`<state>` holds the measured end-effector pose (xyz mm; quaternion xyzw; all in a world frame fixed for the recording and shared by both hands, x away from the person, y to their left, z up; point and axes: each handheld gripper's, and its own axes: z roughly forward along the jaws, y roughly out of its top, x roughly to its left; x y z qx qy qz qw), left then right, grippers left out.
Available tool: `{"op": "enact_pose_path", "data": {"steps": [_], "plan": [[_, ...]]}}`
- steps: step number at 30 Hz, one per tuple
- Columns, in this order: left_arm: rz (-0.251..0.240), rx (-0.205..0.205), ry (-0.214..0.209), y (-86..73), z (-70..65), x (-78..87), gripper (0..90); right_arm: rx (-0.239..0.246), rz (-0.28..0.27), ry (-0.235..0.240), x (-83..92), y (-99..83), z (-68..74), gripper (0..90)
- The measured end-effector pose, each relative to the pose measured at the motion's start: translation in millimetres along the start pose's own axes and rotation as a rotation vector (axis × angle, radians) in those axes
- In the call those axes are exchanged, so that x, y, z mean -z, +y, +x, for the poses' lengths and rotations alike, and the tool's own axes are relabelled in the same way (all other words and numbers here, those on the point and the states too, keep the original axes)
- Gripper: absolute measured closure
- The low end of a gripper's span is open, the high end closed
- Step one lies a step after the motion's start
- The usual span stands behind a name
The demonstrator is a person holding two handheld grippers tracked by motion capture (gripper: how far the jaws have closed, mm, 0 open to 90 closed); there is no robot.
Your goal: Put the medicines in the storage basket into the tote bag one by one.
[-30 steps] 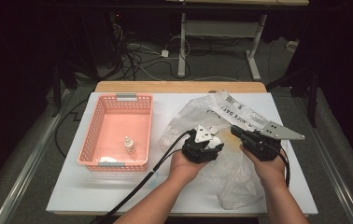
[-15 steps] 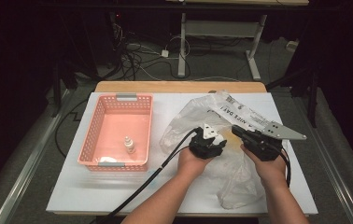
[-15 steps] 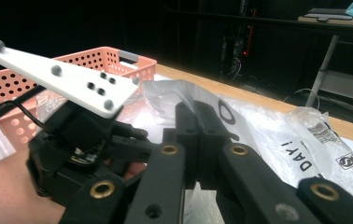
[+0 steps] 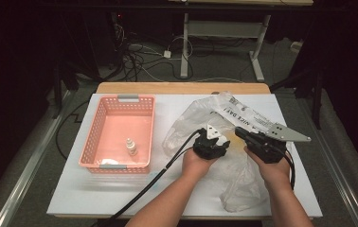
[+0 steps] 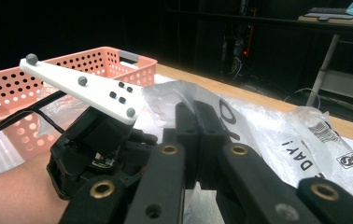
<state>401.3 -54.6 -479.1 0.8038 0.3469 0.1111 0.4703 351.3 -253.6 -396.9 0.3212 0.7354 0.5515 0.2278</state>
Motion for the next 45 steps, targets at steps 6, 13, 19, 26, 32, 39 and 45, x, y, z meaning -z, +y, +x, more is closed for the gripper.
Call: {"op": "enact_pose_path", "data": {"steps": [6,13,19,26,32,39,45], "plan": [[0.015,0.000,-0.003,1.2,1.4,2.4,44.8,0.000,0.003,0.000,-0.6,-0.3,0.2,90.0],[0.036,0.004,-0.004,0.4,-5.5,13.9,35.6,0.003,0.008,-0.001,-1.1,-0.3,1.0,90.0],[0.022,-0.001,-0.039,-10.5,-9.5,31.0,32.4,0.006,0.010,-0.002,-0.6,-0.1,1.7,90.0],[0.010,-0.032,-0.089,-26.4,-17.1,50.8,31.6,0.013,0.014,-0.004,-1.4,-0.4,3.0,90.0],[0.003,-0.055,-0.119,-36.7,-23.7,67.4,26.7,0.011,0.016,-0.008,-1.0,-0.7,2.8,90.0],[0.014,-0.041,-0.147,-48.4,-27.4,85.5,20.1,0.017,0.019,-0.007,-1.9,-1.4,3.8,90.0],[-0.011,-0.038,-0.160,-52.8,-31.3,108.4,13.8,0.015,0.020,-0.007,-2.1,-1.6,4.1,90.0]]}}
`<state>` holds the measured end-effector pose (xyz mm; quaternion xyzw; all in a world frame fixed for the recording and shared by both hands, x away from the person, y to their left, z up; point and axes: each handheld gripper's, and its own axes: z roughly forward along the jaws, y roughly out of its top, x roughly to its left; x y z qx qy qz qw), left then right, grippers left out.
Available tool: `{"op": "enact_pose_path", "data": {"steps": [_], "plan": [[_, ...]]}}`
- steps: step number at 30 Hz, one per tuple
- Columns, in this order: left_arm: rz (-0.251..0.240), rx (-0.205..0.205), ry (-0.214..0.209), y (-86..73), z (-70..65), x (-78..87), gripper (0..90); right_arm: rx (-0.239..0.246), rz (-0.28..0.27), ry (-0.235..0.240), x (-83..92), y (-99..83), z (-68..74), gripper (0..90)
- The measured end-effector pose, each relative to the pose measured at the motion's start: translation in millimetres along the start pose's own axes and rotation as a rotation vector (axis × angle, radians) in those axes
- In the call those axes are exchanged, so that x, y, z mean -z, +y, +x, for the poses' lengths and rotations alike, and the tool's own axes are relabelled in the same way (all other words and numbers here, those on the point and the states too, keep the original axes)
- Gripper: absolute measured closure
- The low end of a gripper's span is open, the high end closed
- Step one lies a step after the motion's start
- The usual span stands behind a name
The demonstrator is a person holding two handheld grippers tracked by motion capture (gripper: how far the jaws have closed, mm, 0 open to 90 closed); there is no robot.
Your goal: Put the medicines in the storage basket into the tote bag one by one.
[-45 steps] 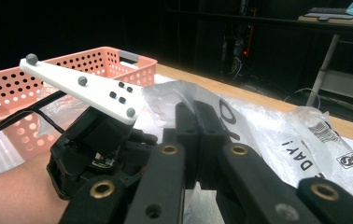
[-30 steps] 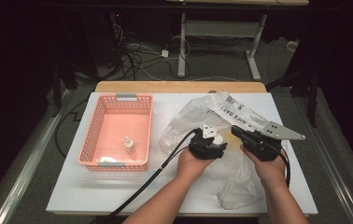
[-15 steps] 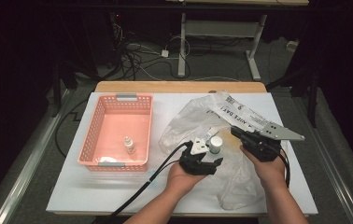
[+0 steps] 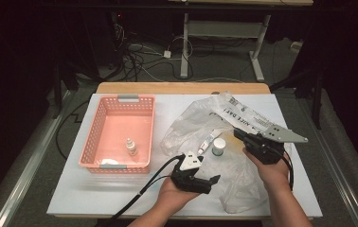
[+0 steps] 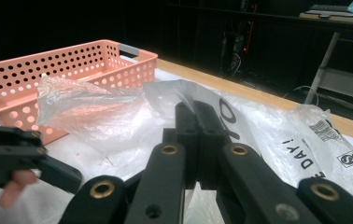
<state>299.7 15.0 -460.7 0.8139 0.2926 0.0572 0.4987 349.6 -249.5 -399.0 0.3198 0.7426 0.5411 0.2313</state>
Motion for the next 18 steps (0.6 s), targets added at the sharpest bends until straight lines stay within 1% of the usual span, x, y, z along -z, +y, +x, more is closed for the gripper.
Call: {"op": "enact_pose_path", "data": {"steps": [1,5,6,9,12,14,18], "plan": [[-0.007,0.001,0.000,0.2,-1.1,4.3,12.5,0.001,-0.001,0.000,0.0,0.0,-0.1,90.0],[-0.016,0.000,0.015,3.1,-3.9,21.6,0.9,-0.003,0.001,-0.001,0.4,-0.1,0.2,90.0],[-0.019,0.000,0.022,3.7,-3.9,26.0,0.0,0.001,0.000,0.000,0.1,-0.2,0.1,90.0],[-0.029,-0.003,0.031,4.8,-1.6,39.5,0.0,0.000,0.004,-0.003,-0.1,-0.1,0.6,90.0],[-0.034,0.000,0.051,3.4,3.5,52.2,0.0,0.001,0.003,-0.002,-0.3,0.2,1.3,90.0],[-0.030,0.008,0.059,0.8,8.2,59.2,0.0,0.000,0.003,-0.001,-0.3,0.3,1.7,90.0],[-0.016,0.010,0.095,-8.1,16.5,68.3,0.0,0.007,0.005,-0.001,-0.6,0.3,1.8,90.0]]}}
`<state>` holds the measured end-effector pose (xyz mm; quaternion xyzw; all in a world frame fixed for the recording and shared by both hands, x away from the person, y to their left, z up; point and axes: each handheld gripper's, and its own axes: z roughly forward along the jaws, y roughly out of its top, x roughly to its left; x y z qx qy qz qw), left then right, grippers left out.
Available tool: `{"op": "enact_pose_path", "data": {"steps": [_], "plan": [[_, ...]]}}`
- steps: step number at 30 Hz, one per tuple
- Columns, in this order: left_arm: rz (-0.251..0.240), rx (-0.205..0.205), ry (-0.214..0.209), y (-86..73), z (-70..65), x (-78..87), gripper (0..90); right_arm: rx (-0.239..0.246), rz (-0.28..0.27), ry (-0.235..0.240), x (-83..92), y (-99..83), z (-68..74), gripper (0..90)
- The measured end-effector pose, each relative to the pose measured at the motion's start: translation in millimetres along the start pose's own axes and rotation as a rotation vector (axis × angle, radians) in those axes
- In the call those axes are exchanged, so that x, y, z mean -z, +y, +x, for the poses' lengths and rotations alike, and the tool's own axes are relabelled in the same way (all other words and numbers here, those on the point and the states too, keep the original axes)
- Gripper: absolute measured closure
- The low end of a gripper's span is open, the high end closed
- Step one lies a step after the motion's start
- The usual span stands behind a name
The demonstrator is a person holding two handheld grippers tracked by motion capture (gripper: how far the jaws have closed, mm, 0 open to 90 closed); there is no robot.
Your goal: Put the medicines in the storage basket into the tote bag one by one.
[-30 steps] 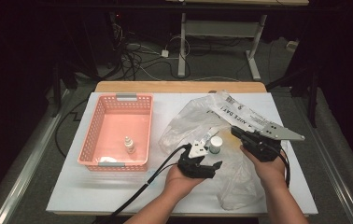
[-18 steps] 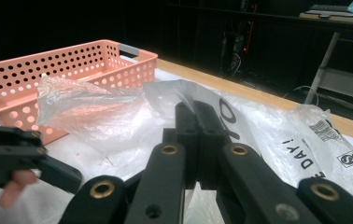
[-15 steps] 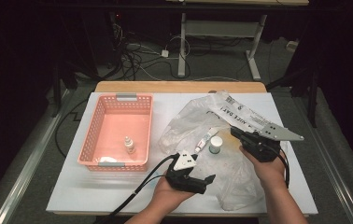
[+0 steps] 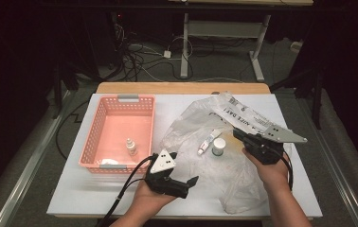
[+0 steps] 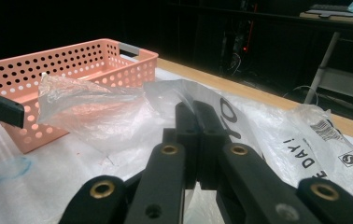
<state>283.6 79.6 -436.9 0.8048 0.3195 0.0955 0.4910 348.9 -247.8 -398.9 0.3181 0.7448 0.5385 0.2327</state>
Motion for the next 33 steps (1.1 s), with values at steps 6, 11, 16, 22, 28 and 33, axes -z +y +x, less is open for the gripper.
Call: {"op": "enact_pose_path", "data": {"steps": [6,11,16,22,28,33], "plan": [[0.001,0.018,0.027,-4.5,9.5,6.1,0.0,0.001,0.004,-0.001,-0.2,-0.4,0.1,90.0],[0.003,0.032,0.048,-5.2,18.1,13.2,0.0,-0.003,-0.001,-0.001,1.0,0.2,-0.4,90.0],[0.015,0.042,0.052,-5.7,25.2,20.4,0.0,-0.004,-0.005,-0.003,2.4,0.5,-1.4,90.0],[0.009,0.063,0.079,-5.4,35.2,30.4,0.0,-0.007,-0.008,-0.002,2.5,0.8,-1.1,90.0],[0.007,0.071,0.135,-8.1,52.4,41.6,0.0,-0.013,-0.008,-0.001,2.3,-0.4,-2.3,90.0],[0.009,0.111,0.175,-12.7,69.2,49.7,0.0,-0.013,-0.006,-0.005,2.4,-1.1,-3.6,90.0]]}}
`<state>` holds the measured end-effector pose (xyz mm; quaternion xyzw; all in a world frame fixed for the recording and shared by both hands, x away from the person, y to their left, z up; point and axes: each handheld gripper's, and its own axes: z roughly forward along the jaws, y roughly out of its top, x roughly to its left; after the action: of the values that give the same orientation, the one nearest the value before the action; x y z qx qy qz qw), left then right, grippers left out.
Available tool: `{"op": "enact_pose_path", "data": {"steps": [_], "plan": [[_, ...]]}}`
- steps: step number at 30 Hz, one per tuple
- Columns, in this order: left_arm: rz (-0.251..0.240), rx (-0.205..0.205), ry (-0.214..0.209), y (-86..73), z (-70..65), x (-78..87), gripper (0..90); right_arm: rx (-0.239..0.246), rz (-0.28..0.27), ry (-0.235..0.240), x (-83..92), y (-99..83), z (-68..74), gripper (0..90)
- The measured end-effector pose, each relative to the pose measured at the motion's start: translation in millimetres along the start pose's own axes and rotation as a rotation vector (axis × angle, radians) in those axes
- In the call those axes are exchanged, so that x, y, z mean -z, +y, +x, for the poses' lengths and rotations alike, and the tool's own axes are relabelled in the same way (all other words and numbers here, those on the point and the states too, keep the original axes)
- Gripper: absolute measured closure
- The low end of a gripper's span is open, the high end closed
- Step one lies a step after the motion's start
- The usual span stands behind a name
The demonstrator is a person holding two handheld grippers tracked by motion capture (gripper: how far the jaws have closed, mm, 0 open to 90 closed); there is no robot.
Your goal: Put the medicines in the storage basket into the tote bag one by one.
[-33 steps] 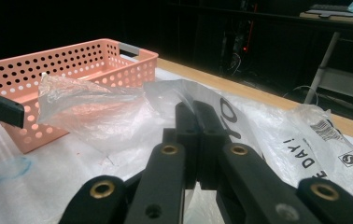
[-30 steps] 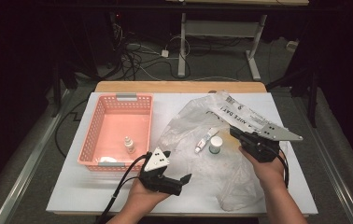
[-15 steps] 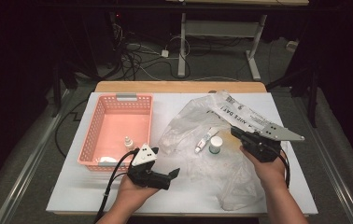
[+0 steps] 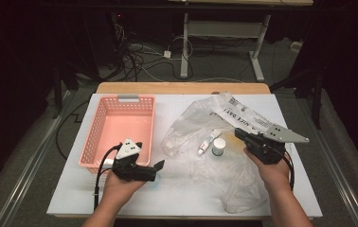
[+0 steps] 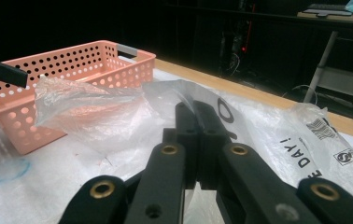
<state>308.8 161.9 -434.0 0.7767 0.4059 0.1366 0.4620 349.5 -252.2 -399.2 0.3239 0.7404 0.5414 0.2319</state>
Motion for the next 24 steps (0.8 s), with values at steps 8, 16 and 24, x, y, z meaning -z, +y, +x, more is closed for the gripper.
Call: {"op": "enact_pose_path", "data": {"steps": [8,16,24], "plan": [[-0.008,0.050,0.041,-4.0,21.2,8.6,0.0,0.003,0.000,0.001,-0.2,-0.2,0.2,90.0],[-0.008,0.073,0.074,-6.3,34.0,13.9,0.0,-0.002,-0.001,-0.002,0.5,0.0,-0.7,90.0],[0.004,0.093,0.084,-5.2,44.8,22.9,0.3,-0.003,-0.003,0.000,0.8,0.5,-0.2,90.0]]}}
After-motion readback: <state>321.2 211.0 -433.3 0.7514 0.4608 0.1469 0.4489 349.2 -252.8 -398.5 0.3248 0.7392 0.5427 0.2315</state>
